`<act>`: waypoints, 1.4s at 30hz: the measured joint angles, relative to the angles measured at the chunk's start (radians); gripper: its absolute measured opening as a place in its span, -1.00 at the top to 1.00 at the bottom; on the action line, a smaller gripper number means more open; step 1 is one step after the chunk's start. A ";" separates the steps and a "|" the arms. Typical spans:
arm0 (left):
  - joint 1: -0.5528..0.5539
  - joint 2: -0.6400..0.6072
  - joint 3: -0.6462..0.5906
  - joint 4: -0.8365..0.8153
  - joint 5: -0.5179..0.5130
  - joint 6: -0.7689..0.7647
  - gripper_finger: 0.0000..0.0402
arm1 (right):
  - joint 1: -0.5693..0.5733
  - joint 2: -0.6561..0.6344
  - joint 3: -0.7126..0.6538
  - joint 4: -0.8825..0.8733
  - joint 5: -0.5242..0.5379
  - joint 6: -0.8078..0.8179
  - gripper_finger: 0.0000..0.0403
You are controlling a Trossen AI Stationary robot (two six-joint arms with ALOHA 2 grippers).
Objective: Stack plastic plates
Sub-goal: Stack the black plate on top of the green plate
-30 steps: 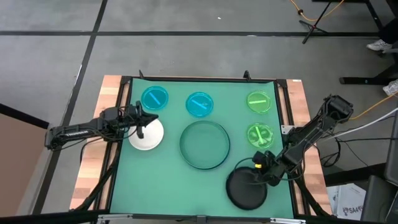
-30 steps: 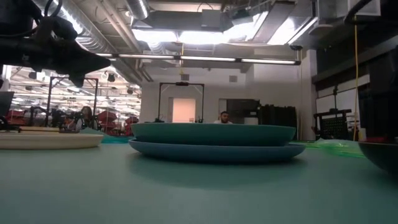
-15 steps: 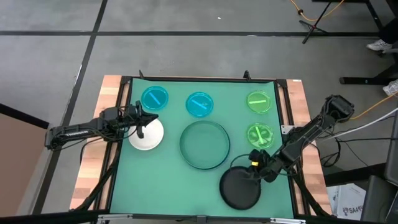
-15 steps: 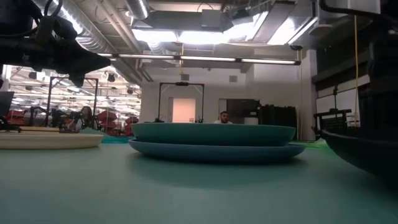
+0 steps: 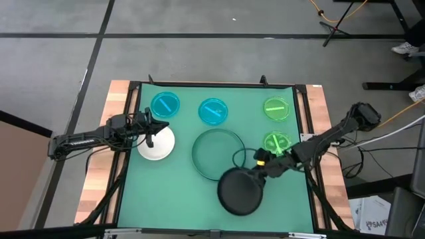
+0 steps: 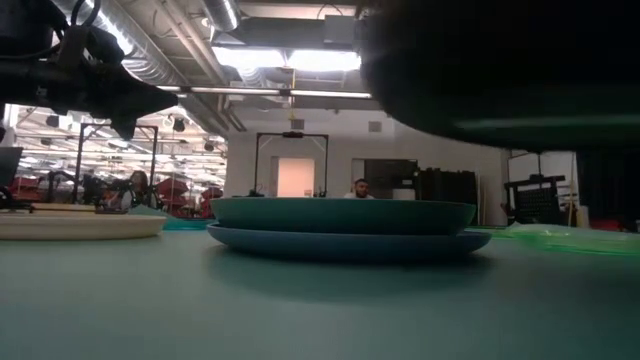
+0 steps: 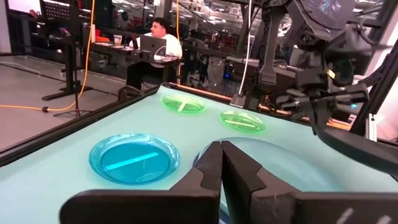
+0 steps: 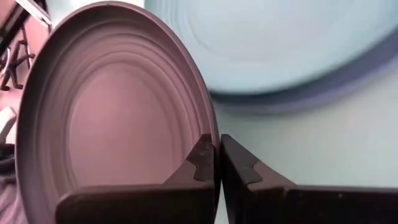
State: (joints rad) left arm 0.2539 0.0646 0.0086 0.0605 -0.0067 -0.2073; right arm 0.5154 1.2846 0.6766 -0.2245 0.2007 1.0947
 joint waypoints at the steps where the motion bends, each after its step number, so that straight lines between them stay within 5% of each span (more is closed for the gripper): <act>1: 0.000 0.000 0.000 0.000 0.000 0.000 1.00 | -0.017 0.000 0.008 0.000 -0.002 -0.019 1.00; 14: 0.000 0.000 0.000 0.000 -0.009 0.000 1.00 | -0.255 0.001 0.036 0.049 -0.010 -0.265 1.00; 24: 0.000 0.000 0.000 0.001 -0.009 0.000 1.00 | -0.437 0.056 0.037 0.106 0.014 -0.269 1.00; 42: 0.000 0.000 0.000 0.004 -0.042 0.000 1.00 | -0.497 0.279 0.037 0.269 -0.057 -0.293 1.00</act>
State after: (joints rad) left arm 0.2539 0.0643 0.0082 0.0647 -0.0490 -0.2077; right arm 0.0182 1.5638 0.7132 0.0447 0.1441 0.8021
